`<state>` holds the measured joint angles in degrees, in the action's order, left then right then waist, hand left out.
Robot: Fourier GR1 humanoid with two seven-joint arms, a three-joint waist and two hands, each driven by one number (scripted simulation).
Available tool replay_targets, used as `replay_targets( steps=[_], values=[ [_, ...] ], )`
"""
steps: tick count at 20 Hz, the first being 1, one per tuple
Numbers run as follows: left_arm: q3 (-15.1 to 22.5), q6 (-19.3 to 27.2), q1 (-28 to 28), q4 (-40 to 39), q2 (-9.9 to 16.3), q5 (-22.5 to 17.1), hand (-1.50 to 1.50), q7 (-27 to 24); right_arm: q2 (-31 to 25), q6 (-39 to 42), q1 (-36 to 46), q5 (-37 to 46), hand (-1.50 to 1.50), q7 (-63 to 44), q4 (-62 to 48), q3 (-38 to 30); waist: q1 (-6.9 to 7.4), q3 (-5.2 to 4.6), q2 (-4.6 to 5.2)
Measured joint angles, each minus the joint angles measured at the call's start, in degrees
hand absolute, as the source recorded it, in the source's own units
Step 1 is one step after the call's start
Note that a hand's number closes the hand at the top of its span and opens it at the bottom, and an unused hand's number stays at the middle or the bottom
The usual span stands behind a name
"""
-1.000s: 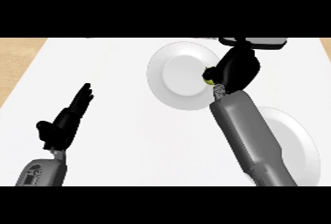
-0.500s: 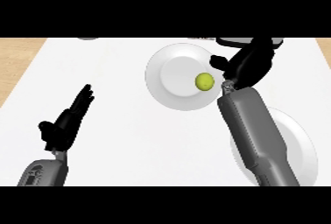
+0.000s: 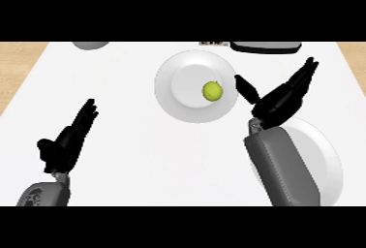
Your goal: Pick the pear from the plate and place it in the plate
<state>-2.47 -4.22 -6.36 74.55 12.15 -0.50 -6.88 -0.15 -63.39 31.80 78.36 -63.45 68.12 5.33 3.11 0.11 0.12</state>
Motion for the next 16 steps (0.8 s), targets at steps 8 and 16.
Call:
replay_targets(
  steps=[8, 16],
  values=[
    [-1.5, -0.1, 1.4, 0.9, 0.8, -0.7, 0.0, 0.2, 0.1, -9.0, -17.4, 4.1, -1.5, -4.3, 8.0, 14.4, -2.31, -0.08, -0.4],
    [-1.7, 0.4, 3.7, 2.4, 0.1, -0.4, 0.0, -0.7, 0.1, -13.9, -30.7, 11.0, -1.5, -9.3, 12.8, 22.0, -3.05, -0.09, -0.28]
  ],
)
